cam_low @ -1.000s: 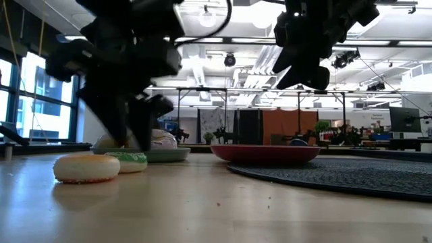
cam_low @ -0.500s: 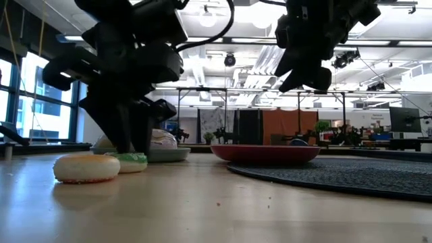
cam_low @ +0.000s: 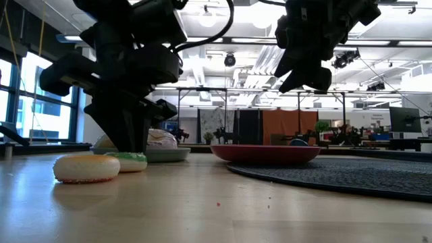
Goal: Pick & Place donuts
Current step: Put the small green donut on the red plate
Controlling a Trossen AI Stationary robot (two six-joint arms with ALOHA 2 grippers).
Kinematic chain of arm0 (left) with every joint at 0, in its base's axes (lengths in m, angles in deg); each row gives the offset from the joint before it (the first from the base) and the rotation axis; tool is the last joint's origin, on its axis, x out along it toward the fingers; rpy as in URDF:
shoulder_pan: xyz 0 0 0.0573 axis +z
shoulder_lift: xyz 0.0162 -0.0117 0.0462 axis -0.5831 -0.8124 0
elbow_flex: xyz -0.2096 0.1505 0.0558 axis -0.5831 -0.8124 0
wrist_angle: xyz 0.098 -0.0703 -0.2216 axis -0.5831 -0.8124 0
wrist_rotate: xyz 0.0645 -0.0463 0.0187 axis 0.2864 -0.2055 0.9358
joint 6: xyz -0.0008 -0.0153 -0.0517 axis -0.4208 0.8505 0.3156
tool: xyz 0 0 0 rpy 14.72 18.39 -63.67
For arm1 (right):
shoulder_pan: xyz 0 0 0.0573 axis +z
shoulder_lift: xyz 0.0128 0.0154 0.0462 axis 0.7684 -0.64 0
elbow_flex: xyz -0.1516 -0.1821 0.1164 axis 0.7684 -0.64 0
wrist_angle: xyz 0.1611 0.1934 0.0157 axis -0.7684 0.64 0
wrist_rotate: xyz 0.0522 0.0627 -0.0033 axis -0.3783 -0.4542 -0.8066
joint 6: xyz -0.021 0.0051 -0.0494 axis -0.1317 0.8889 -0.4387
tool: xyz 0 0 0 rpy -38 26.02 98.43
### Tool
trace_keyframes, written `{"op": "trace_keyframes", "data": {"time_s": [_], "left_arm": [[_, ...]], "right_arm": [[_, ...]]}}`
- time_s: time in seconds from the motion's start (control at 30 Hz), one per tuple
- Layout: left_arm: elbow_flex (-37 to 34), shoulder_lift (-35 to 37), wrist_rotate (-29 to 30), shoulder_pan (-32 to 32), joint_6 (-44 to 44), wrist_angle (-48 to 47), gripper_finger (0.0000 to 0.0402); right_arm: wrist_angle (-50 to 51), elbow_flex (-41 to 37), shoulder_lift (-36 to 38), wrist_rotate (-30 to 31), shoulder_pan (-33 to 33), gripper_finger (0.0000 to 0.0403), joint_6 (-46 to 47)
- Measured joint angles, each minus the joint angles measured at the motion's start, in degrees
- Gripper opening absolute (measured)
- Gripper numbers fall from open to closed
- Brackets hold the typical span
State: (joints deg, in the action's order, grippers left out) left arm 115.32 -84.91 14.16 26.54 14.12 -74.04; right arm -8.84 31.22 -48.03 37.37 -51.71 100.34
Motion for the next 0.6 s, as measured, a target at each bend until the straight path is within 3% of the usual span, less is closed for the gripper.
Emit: {"op": "trace_keyframes", "data": {"time_s": [0.23, 0.4, 0.6], "left_arm": [[0.04, -0.33, -0.77, 0.11, -2.04, 0.04, 0.001], [0.89, -0.25, -1.07, 0.13, -2.73, -0.57, 0.0004], [10.03, -0.23, -1.92, 4.36, -9.14, -6.61, 0.0001]], "right_arm": [[0.13, 0.0, 0.0, 0.09, 0.0, 0.0176, 0.17], [-0.21, 0.0, 0.37, 1.72, 0.0, 0.0176, 1.43], [0.45, -0.02, 6.58, 6.99, 0.02, 0.0176, 1.49]]}}
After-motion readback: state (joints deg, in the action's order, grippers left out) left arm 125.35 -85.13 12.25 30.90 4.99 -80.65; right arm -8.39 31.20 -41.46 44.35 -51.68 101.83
